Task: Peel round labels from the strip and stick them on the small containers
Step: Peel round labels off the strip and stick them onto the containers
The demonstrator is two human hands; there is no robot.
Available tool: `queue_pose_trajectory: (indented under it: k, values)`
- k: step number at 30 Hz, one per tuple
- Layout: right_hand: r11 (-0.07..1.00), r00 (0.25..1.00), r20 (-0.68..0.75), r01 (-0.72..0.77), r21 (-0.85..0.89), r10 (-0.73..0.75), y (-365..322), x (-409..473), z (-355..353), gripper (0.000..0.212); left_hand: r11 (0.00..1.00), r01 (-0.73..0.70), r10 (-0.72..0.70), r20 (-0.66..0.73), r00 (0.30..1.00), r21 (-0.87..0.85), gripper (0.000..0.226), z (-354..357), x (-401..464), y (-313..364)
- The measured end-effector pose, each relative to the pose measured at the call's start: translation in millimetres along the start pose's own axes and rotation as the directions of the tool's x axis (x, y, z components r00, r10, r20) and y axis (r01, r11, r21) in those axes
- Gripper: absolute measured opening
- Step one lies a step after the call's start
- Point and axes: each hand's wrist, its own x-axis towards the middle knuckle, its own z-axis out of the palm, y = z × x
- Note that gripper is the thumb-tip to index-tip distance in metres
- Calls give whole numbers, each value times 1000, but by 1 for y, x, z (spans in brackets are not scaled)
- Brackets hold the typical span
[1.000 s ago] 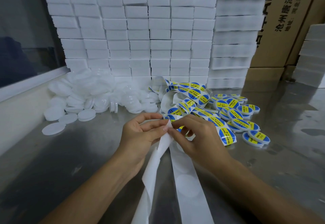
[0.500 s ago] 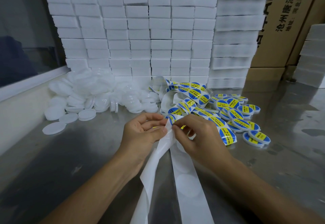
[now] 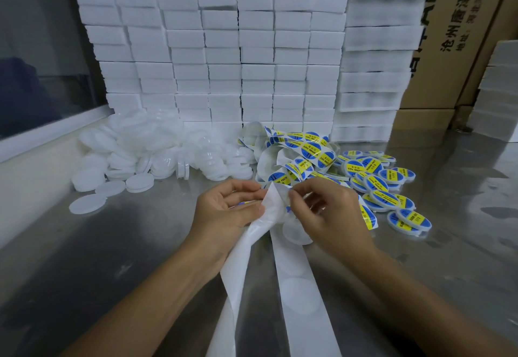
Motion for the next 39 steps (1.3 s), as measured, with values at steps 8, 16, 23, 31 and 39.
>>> queue_pose_trajectory:
  k: [8,16,23,31,39]
  values:
    - [697,821,98,-535,477,563,10,10,-7,22,999,24,-23,-49,999,21,30,-8,5,-4]
    - [600,749,44,-562,569,661,12,15,-14,11,935,-49,168,-315,934,352,15,-40,25,-7]
    - [665,785,-10,-517,540,619,11,16,-17,10,196,417,287,-458,841,888,56,-136,48,-5]
    - [729,820,-34,-488,480,572,10,16,-19,8,55,620,108,-622,776,783,73,-160,52,-6]
    - [750,847,-69,-425,507,527,9,17,-19,10,147,517,235,-537,810,843,19,-150,44,4]
